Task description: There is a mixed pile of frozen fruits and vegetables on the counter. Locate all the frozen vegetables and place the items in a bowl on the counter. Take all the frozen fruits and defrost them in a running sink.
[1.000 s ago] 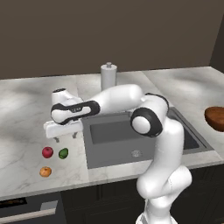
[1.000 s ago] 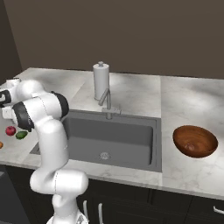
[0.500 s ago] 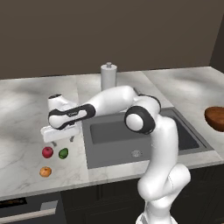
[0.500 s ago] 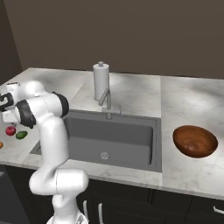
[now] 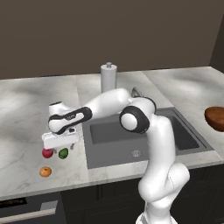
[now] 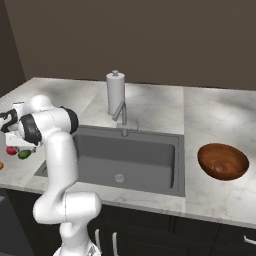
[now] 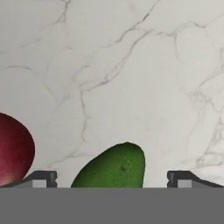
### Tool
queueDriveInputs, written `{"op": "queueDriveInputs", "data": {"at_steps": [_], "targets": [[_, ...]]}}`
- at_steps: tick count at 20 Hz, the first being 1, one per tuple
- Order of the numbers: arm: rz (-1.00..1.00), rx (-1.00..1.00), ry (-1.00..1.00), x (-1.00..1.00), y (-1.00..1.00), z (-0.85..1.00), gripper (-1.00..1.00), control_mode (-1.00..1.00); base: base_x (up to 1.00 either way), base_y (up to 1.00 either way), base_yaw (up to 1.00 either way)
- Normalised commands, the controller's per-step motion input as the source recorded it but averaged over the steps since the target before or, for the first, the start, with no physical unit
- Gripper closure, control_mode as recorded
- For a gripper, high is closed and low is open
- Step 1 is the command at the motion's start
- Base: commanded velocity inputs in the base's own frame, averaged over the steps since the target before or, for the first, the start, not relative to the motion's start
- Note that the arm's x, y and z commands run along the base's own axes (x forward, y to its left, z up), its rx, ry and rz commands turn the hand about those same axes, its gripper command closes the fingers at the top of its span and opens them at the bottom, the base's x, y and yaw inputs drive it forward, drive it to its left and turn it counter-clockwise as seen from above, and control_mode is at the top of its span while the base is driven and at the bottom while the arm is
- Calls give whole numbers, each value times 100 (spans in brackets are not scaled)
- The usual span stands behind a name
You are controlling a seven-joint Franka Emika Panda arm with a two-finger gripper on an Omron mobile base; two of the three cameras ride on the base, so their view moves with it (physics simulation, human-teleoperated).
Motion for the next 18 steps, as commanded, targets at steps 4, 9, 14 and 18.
{"op": "queueDriveInputs", "data": {"at_steps": [4, 9, 14, 18], "targets": [[-5, 0, 0, -2, 0, -24, -100, -100, 0, 0, 0], [-9, 0, 4, -10, 4, -26, 100, -100, 0, 0, 0], [-12, 1, 4, -17, 2, -31, 100, -100, 0, 0, 0], [-4, 0, 0, -14, 1, -10, 100, -100, 0, 0, 0]]}}
